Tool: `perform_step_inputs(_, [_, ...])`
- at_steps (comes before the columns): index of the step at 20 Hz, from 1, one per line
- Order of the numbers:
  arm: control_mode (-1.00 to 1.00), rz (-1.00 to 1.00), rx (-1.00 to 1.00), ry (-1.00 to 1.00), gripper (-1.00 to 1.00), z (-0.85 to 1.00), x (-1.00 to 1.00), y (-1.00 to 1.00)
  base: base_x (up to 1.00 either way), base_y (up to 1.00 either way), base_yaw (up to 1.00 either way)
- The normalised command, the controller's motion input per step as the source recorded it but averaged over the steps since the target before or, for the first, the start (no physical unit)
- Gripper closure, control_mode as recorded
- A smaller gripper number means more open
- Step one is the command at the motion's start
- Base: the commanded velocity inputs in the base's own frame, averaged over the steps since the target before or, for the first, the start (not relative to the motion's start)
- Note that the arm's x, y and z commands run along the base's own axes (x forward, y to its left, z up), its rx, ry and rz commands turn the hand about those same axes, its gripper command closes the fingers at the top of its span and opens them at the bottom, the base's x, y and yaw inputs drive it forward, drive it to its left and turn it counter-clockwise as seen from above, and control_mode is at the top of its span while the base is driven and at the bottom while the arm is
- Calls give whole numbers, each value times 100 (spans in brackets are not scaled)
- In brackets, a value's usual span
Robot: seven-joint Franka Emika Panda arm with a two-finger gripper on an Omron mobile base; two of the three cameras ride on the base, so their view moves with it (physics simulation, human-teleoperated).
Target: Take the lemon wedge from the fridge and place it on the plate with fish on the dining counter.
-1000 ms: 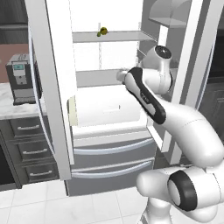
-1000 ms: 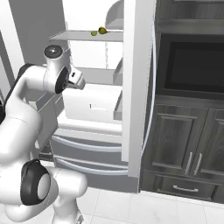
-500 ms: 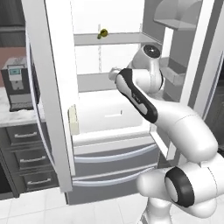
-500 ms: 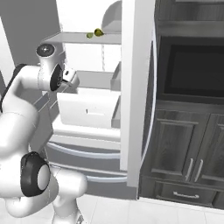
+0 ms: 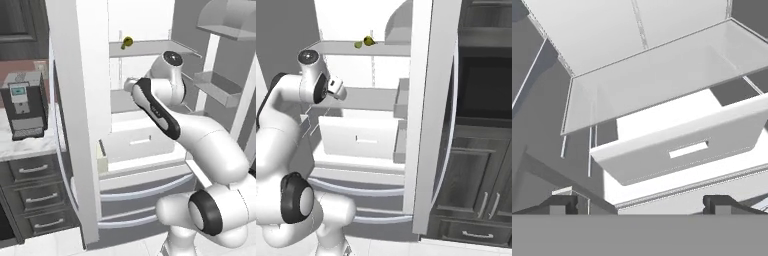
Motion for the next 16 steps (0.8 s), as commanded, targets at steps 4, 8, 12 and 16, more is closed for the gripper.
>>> perform_step_inputs(4, [100,0,0,0,-100,0,0,0,21,9,-3])
perform_step_inputs(8, [100,0,0,0,-100,0,0,0,52,-1,0])
perform_step_inputs(12, [100,0,0,0,-100,0,0,0,70,0,0])
perform_step_inputs(16, [100,0,0,0,-100,0,0,0,77,0,-2])
